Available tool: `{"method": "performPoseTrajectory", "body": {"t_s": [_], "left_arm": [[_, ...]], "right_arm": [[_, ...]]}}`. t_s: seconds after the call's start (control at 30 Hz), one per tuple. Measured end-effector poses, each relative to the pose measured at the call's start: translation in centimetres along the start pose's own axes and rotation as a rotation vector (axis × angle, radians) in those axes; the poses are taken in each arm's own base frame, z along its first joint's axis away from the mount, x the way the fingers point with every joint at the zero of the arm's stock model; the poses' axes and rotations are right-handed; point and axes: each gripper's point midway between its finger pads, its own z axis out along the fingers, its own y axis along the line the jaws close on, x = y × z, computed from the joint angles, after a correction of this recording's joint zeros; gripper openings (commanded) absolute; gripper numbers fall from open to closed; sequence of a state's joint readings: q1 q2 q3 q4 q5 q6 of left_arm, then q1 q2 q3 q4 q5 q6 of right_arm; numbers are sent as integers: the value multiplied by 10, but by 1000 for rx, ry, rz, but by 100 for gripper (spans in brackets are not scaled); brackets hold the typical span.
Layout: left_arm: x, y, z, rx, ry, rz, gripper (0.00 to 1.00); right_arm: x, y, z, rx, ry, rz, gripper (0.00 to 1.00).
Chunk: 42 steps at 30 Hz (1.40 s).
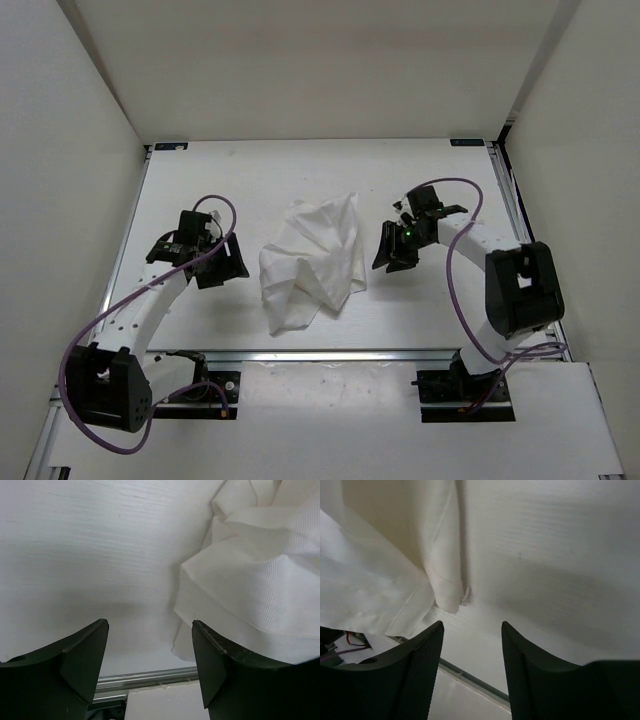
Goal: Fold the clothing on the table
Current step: Flatten the skirt out
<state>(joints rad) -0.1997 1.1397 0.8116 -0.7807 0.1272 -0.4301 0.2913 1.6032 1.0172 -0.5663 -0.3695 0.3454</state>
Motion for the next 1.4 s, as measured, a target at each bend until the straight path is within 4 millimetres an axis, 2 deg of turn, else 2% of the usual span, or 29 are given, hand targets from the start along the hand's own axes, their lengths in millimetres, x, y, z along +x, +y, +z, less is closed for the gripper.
{"method": "performPoseTrajectory", "body": {"t_s": [0.1, 0.27, 0.43, 0.47, 0.57, 0.67, 0.73, 0.8, 0.87, 0.9, 0.93, 1.0, 1.07, 1.13, 1.17, 1.23, 1.27, 1.33, 1.4], "left_arm": [[-9, 4, -7, -3, -32, -23, 79], [-12, -4, -10, 26, -42, -19, 79], [-12, -6, -15, 42, -60, -34, 79], [-13, -5, -17, 44, -66, -39, 79], [-14, -4, -19, 45, -79, -48, 78], [-16, -2, -20, 44, -85, -59, 79], [-17, -1, -21, 44, -89, -65, 79], [-18, 0, -22, 46, -94, -74, 79], [-18, 0, -22, 47, -100, -79, 78], [-18, 1, -22, 49, -102, -81, 79], [-16, 2, -21, 49, -100, -85, 79], [-13, 3, -19, 49, -91, -91, 79], [-10, 4, -16, 45, -80, -95, 79], [-9, 4, -14, 46, -76, -96, 79], [-9, 4, -13, 47, -73, -96, 79], [-11, 3, -12, 53, -75, -96, 78], [-12, 2, -12, 57, -78, -97, 79], [-13, 1, -11, 65, -83, -98, 79], [-14, 0, -11, 70, -85, -97, 79]], "right_arm": [[-1, 12, 21, -67, 59, 16, 47], [4, 18, 51, -78, 154, 33, 46], [6, 32, 60, -74, 189, -4, 42], [8, 34, 61, -73, 200, -8, 37], [17, 34, 68, -59, 243, -17, 0], [25, 26, 70, -23, 281, 8, 0], [20, 20, 66, 29, 271, 11, 0], [7, 11, 56, 106, 213, -1, 0], [-19, 3, 30, 200, 97, -19, 0], [-38, 2, 10, 250, 5, -36, 0], [-59, 4, -12, 288, -99, -55, 0], [-103, 16, -72, 361, -345, -97, 0], [-132, 36, -130, 404, -562, -142, 0], [-149, 63, -185, 430, -765, -198, 0], [-152, 78, -206, 432, -840, -231, 1], [-154, 101, -221, 422, -901, -288, 0], [-156, 115, -218, 403, -900, -329, 0], [-162, 134, -195, 362, -848, -386, 0], [-168, 150, -150, 304, -746, -452, 0]]}}
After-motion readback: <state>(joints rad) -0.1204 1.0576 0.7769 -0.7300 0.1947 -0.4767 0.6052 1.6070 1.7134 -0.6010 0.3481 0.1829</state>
